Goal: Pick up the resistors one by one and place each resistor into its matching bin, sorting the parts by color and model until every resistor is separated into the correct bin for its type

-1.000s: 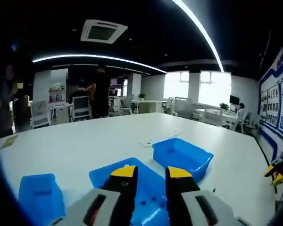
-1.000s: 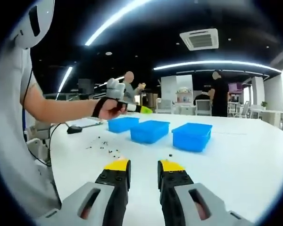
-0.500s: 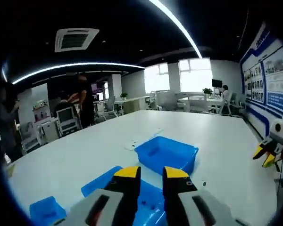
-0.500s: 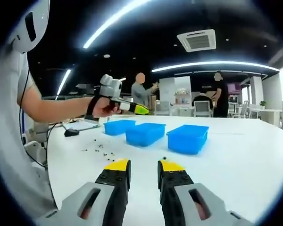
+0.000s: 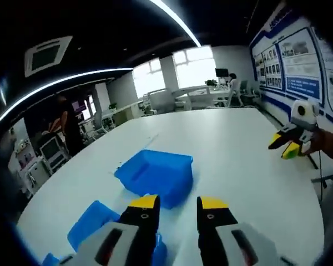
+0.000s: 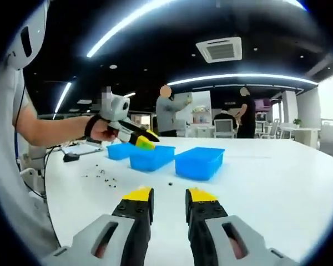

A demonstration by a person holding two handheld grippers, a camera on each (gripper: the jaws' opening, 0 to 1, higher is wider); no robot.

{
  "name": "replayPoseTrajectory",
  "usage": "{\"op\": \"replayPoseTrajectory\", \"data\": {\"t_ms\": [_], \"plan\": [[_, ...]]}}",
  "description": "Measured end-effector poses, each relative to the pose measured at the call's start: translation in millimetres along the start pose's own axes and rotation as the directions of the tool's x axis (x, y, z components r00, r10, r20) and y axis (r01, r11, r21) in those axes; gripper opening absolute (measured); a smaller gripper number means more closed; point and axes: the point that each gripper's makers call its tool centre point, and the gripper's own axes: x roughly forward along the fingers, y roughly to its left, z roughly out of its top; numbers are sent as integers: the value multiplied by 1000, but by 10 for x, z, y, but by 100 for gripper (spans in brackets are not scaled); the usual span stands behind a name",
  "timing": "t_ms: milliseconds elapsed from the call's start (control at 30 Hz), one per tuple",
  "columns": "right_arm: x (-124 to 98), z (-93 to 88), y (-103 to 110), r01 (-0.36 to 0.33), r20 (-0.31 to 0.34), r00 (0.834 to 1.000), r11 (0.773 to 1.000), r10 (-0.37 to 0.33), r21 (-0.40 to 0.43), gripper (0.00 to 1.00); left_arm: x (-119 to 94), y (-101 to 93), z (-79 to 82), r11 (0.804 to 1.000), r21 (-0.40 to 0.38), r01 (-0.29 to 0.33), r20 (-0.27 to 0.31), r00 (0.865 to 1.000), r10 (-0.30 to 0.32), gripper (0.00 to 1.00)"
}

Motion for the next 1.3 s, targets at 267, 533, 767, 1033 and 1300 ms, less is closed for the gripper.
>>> {"op": "replayPoseTrajectory", "data": {"t_ms": [267, 533, 767, 1033, 1300], "plan": [[-130, -61, -14, 24, -10, 1000, 1000, -24, 0, 25, 212, -298, -198, 965, 108, 237, -221, 953, -209, 28], [-238, -60, 47, 29, -4, 1000, 999, -29, -13, 25, 532, -563, -534, 920, 4, 392, -401, 843, -358, 24], [-332, -84, -80, 60, -19, 998, 998, -61, -27, 25, 782, -593, -480, 918, -75, 390, -397, 833, -386, 21], [-371, -68, -194, 81, -23, 996, 996, -82, -32, 25, 804, -613, -506, 920, -49, 390, -427, 824, -372, 12], [-275, -126, -175, 59, -36, 998, 998, -59, -21, 25, 766, -691, -476, 894, 3, 449, -424, 810, -406, 7]]}}
